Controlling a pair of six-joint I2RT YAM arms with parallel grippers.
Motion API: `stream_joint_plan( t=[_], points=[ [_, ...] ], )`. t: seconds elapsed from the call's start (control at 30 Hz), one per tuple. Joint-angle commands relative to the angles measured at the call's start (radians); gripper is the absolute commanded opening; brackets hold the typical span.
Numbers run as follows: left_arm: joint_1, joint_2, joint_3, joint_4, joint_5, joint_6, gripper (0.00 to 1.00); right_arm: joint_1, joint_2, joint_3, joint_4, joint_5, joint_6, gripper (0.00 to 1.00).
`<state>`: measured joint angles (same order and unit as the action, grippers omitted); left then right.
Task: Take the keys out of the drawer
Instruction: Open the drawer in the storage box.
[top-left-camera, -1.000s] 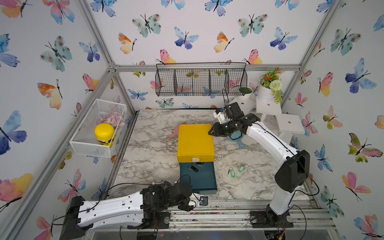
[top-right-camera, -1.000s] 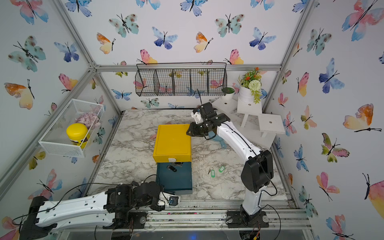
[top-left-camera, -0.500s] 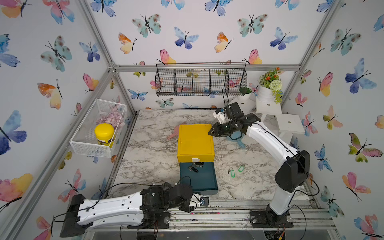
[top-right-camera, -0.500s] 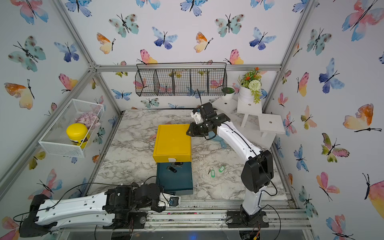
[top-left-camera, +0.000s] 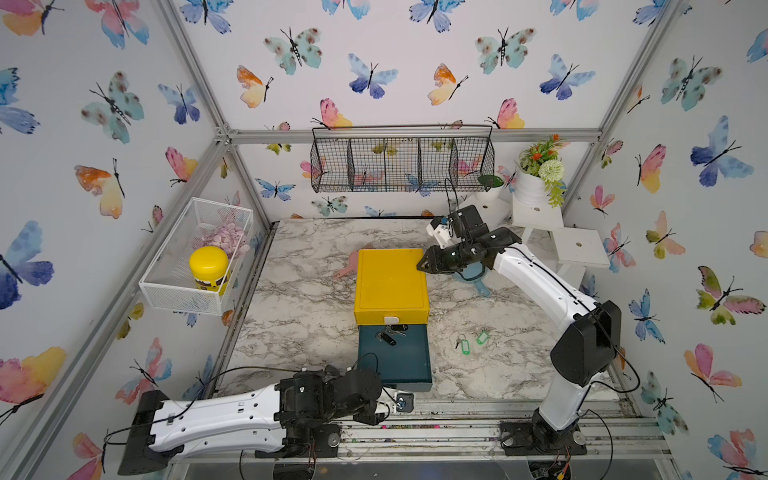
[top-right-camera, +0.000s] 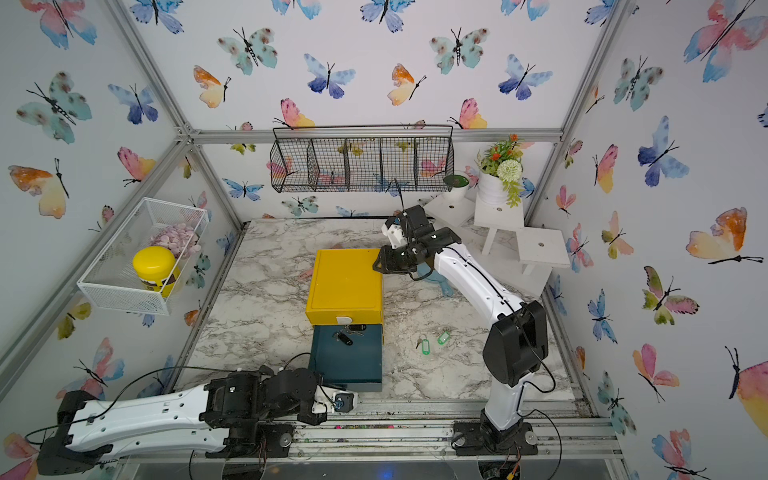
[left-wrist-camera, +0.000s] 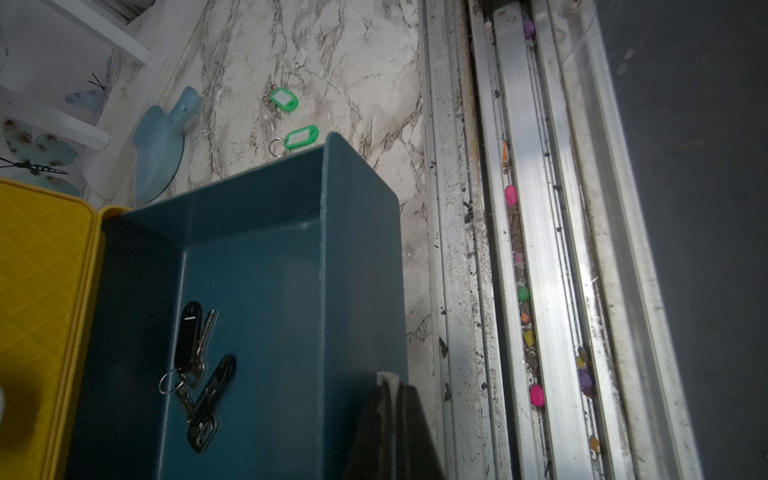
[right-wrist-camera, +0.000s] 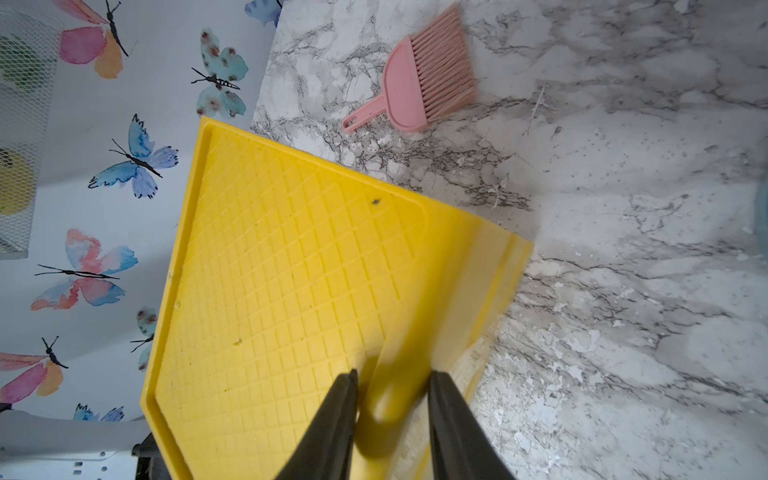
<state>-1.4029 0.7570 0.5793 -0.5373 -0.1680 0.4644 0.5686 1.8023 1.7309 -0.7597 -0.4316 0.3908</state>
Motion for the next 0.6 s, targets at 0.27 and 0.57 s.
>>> stream_joint_plan(
  t=[0.27,0.57],
  points=[
    [-0.007,0.004,0.000,0.043,-0.019,-0.006,0.16,0.011,-0.050,-0.050,-0.072,-0.026,-0.007,0.34],
    [-0.007,-0.021,0.004,0.029,-0.025,-0.001,0.30,0.011,-0.052,-0.043,-0.072,-0.021,-0.003,0.34]
  ],
)
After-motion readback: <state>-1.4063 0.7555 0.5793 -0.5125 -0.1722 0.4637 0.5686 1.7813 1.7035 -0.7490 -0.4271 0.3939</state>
